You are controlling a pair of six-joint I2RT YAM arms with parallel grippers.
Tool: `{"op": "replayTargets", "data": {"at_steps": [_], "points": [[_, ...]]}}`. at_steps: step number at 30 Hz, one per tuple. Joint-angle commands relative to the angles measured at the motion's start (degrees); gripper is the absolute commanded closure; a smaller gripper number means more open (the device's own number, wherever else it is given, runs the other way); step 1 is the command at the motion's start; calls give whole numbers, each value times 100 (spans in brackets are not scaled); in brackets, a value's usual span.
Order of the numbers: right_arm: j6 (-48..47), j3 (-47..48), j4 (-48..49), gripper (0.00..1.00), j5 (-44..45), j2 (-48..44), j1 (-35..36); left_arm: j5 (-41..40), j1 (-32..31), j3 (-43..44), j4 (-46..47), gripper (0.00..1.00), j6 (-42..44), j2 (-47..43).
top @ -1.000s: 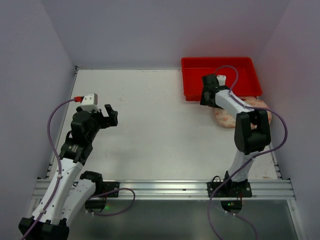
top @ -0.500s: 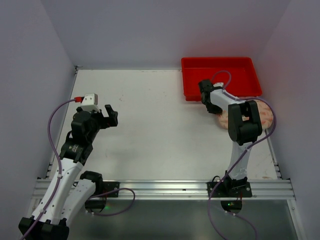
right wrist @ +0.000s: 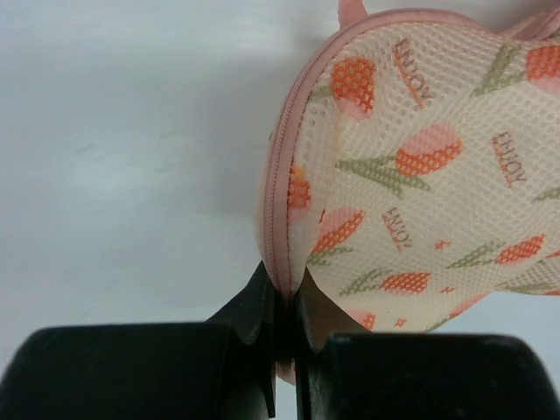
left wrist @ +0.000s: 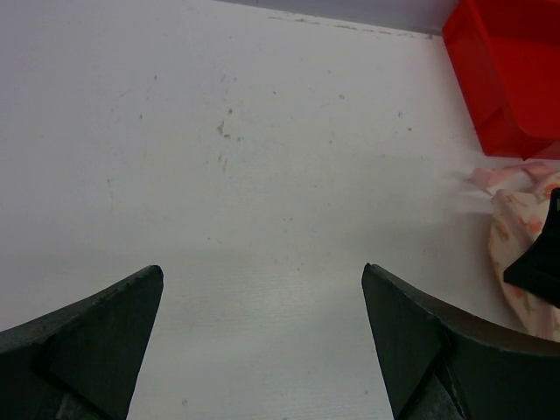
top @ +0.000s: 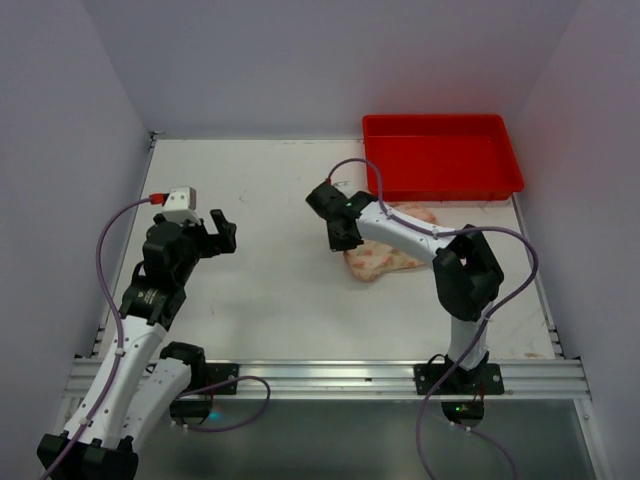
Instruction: Unzip the laundry bag and remove the bra
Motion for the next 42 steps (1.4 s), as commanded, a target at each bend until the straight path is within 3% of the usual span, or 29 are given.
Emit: {"op": "replayTargets", "data": {"at_steps": [1,4,5,6,8,10,12,16,20,22,27,32,34,38,42], "points": [[879,823,27,96,-1394,99,648,135,-40,19,185,0,-25,68],[889,1588,510,69,-2027,390,1071,231,-40,63,159,0,-245,147],[784,1790,676,45,-2386,442,1125,249,-40,72,141,0,-324,173],[722,2097,730,32,-2642,478,1160,336,-40,81,115,0,-490,174],[556,2231,757,17,-2725,408,1135,416,-40,81,53,0,-701,165],[424,2066,757,12,-2496,49,968,766,-49,-41,184,0,-983,191],[326,1576,757,10,-2416,-250,731,1117,-49,-156,334,0,-1254,322],[265,143,1055,12,-2188,-1268,-513,1593,-198,-332,798,0,-1686,945],[177,-1551,1722,16,-2581,-1850,-1755,1139,-1118,-253,1204,0,-2064,2026],[159,-1959,2004,18,-3020,-1930,-2204,979,-1358,-174,1406,0,-2187,2448],[124,-2514,2803,22,-4058,-1386,-2302,549,-1552,80,2004,0,-2197,3714],[492,-3058,3744,41,-5227,-1209,-2267,-39,-1543,739,1943,0,-1645,4857],[537,-3199,3955,48,-5316,-1341,-2136,-216,-1508,1073,1934,0,-1468,5207],[765,-3454,4193,49,-5405,-1517,-1741,-366,-1359,1460,1934,0,-1046,5499],[950,-3429,4369,50,-5300,-1482,-1327,-323,-1209,1636,1777,0,-1159,5368]]}}
